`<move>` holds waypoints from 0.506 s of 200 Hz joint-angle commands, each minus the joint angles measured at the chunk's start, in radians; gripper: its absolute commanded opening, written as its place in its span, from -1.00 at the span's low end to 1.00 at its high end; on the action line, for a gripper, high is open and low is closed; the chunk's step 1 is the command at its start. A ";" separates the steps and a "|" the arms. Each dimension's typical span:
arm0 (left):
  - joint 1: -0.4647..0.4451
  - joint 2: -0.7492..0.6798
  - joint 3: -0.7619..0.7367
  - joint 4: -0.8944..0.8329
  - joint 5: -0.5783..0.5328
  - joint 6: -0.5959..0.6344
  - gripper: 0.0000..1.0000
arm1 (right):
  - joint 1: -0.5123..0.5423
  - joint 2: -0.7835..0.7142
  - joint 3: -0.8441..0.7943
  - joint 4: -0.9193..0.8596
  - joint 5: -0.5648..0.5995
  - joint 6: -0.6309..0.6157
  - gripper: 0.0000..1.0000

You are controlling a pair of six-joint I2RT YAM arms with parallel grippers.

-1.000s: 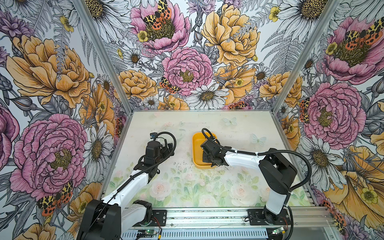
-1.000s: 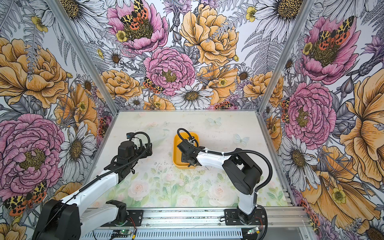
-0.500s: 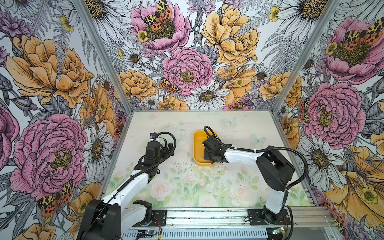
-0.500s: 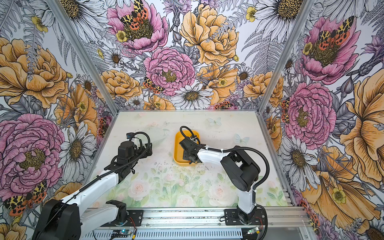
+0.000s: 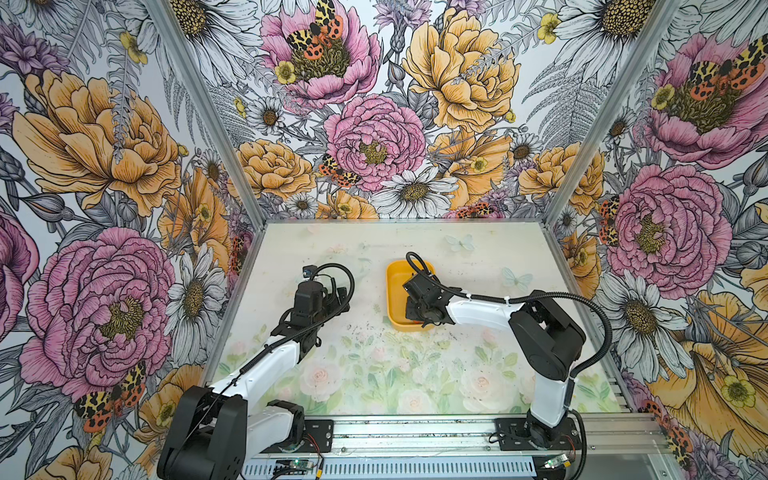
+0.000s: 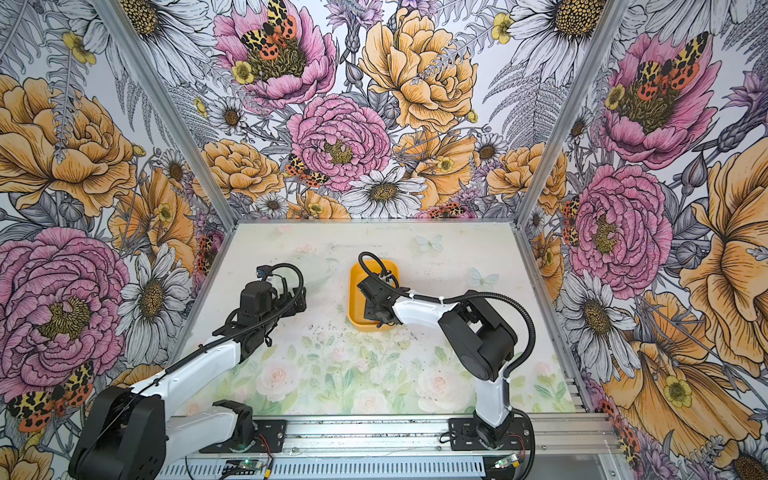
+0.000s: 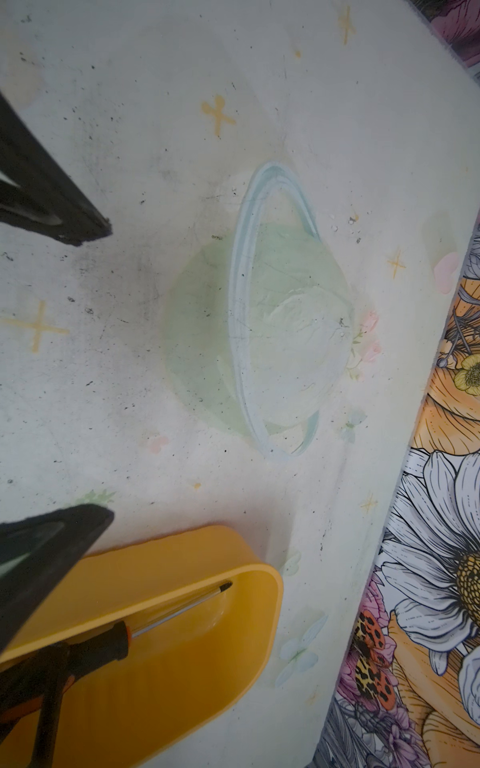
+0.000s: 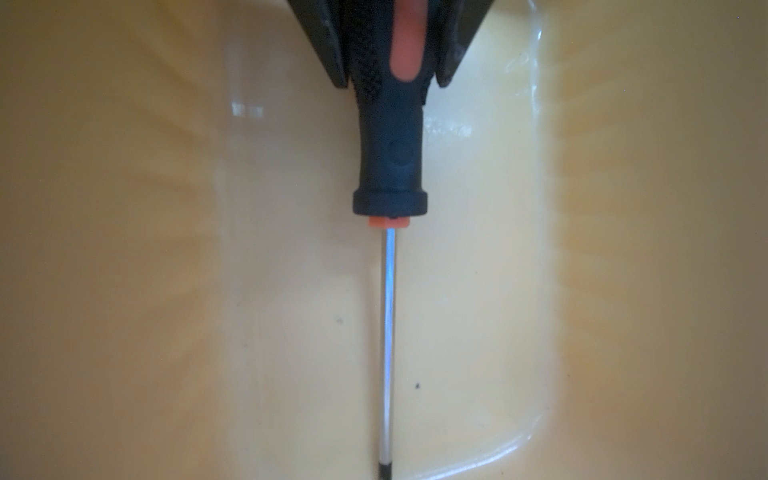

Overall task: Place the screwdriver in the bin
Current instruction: 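Lower the screwdriver into the yellow bin and open the right gripper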

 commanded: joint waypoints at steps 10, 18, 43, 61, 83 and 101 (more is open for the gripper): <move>0.001 -0.010 0.025 0.019 0.021 -0.013 0.98 | -0.009 0.016 0.026 0.005 -0.006 0.004 -0.45; 0.002 -0.011 0.024 0.018 0.022 -0.013 0.98 | -0.008 0.016 0.026 0.006 -0.006 0.002 -0.38; 0.001 -0.016 0.025 0.017 0.024 -0.015 0.98 | -0.009 0.012 0.026 0.006 -0.001 -0.001 -0.20; 0.001 -0.018 0.024 0.017 0.029 -0.018 0.98 | -0.009 0.006 0.025 0.006 0.004 -0.006 -0.05; 0.001 -0.020 0.026 0.017 0.035 -0.019 0.98 | -0.009 0.003 0.026 0.002 0.010 -0.012 0.13; 0.001 -0.023 0.024 0.016 0.038 -0.022 0.98 | -0.010 -0.007 0.026 -0.003 0.017 -0.019 0.23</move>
